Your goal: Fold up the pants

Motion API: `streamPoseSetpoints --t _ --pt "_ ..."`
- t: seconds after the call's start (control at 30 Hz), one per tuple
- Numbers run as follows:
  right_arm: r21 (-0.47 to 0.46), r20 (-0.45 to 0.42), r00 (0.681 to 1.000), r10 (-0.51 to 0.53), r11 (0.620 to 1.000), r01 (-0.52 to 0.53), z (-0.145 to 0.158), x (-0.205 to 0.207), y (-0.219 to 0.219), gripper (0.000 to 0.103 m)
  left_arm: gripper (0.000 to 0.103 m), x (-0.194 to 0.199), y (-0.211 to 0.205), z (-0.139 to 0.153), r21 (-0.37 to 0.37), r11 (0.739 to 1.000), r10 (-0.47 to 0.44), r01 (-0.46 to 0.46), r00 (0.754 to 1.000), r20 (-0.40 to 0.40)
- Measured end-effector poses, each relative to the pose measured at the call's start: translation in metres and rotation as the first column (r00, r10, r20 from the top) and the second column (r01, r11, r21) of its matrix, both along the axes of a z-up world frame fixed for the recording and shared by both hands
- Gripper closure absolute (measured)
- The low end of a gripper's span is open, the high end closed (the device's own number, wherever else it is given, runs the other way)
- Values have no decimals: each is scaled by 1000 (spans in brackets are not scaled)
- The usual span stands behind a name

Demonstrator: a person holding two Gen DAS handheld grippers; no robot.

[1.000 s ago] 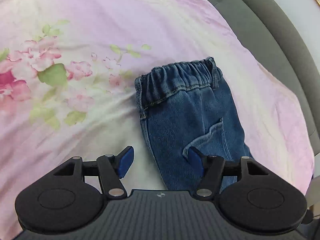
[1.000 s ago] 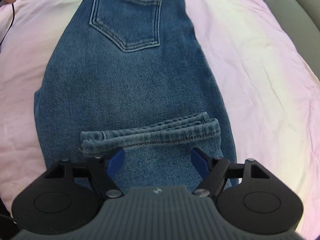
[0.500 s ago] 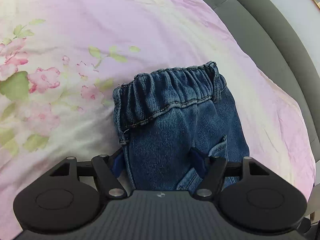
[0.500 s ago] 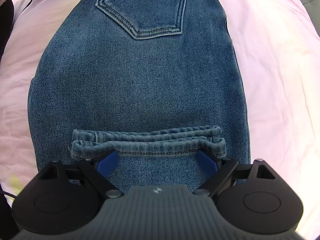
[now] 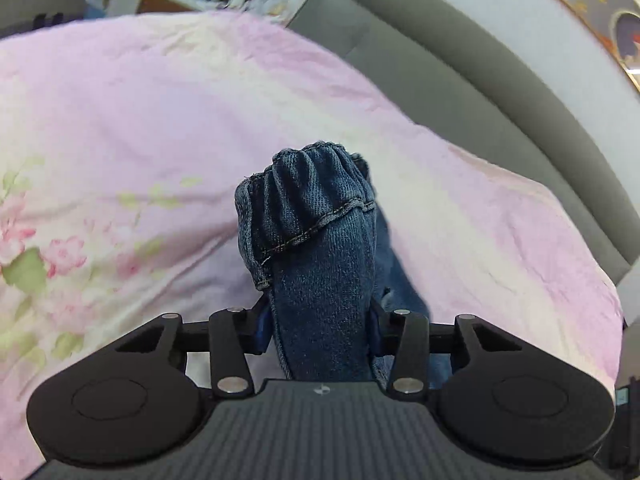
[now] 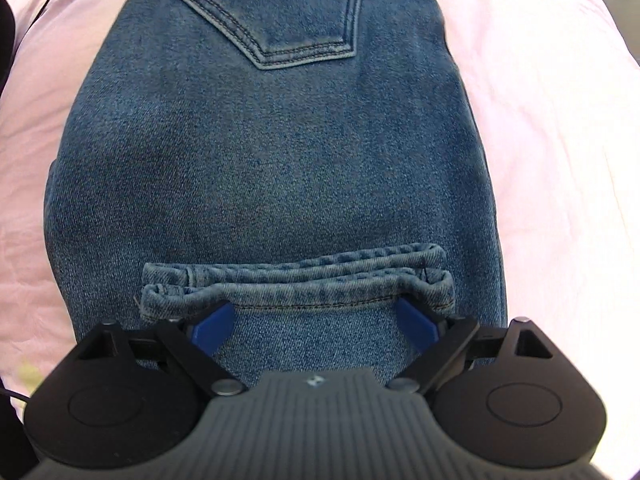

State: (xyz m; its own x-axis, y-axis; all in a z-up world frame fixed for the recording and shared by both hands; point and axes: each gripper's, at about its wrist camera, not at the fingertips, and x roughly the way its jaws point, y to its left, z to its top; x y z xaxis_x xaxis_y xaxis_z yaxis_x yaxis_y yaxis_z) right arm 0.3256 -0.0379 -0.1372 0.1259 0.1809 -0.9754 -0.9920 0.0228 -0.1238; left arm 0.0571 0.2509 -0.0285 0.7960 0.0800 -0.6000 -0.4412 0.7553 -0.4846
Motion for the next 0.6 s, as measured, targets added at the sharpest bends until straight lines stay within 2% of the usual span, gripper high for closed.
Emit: streamPoseSetpoints --t 0.07,0.2,0.33,0.47,0.53,0.6 --pt "17 22 1000 -10 1000 10 3 -4 -5 17 56 1 -12 17 40 999 -35 34 999 27" --pt "69 91 995 -38 997 32 16 -18 -19 20 57 13 -47 56 144 984 -111 106 993 30" --pt "129 83 982 -170 979 159 34 -20 -52 21 58 25 -93 92 241 951 -210 195 977 38" --pt "177 72 949 -306 941 290 48 -26 -100 21 58 35 -155 116 352 887 -331 298 943 36" --pt "219 55 919 -391 902 371 57 -28 -127 21 59 40 -192 117 424 835 -393 350 919 16" --pt "264 18 874 -485 846 464 66 -31 -156 21 59 43 -228 117 489 775 -449 400 893 -19"
